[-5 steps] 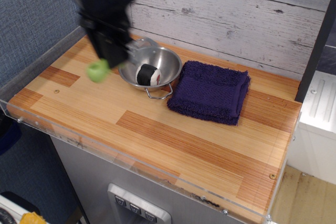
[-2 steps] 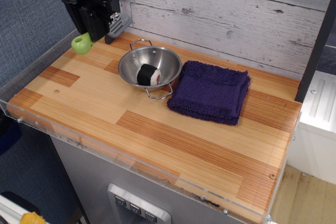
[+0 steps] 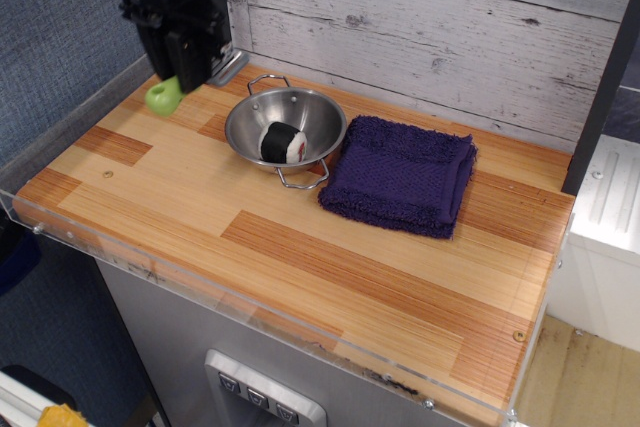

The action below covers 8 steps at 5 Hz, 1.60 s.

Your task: Pick up the green spatula and place it on the left of the pot

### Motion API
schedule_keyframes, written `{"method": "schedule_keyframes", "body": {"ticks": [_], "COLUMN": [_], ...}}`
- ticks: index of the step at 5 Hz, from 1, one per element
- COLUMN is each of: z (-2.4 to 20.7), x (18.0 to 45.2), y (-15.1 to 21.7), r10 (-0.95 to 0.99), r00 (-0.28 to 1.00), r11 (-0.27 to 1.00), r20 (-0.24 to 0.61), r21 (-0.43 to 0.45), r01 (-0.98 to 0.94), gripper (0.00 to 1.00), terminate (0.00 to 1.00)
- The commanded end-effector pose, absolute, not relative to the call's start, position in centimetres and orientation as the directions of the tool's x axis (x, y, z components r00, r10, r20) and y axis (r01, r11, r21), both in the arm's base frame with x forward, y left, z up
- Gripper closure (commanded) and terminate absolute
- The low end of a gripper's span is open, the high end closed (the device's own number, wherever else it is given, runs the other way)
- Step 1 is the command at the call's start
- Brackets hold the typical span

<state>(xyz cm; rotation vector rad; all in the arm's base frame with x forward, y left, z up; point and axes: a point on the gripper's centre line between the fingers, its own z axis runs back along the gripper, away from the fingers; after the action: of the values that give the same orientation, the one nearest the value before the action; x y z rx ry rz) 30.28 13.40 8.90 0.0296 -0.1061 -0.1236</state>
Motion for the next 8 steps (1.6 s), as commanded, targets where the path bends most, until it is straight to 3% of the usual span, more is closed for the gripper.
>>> {"method": "schedule_keyframes", "body": {"ticks": [1, 4, 6, 7, 8], "z": [7.8, 4.1, 3.0, 3.4, 3.8], "x": [28.9, 29.5, 30.1, 30.2, 30.1], "y": [16.7, 16.7, 16.3, 16.4, 16.5], "r10": [-0.041, -0.037, -0.042, -0.024, 0.007], "r00": [0.994, 0.997, 0.996, 0.997, 0.993], "r11": [0.997, 0.998, 0.998, 0.998, 0.998], "r20": [0.099, 0.063, 0.078, 0.074, 0.115], "r21": [0.074, 0.044, 0.043, 0.067, 0.06], "r01": [0.034, 0.034, 0.039, 0.019, -0.014], "gripper": [1.0, 1.0, 1.0, 0.0, 0.0], "terminate": [0.0, 0.0, 0.0, 0.0, 0.0]}}
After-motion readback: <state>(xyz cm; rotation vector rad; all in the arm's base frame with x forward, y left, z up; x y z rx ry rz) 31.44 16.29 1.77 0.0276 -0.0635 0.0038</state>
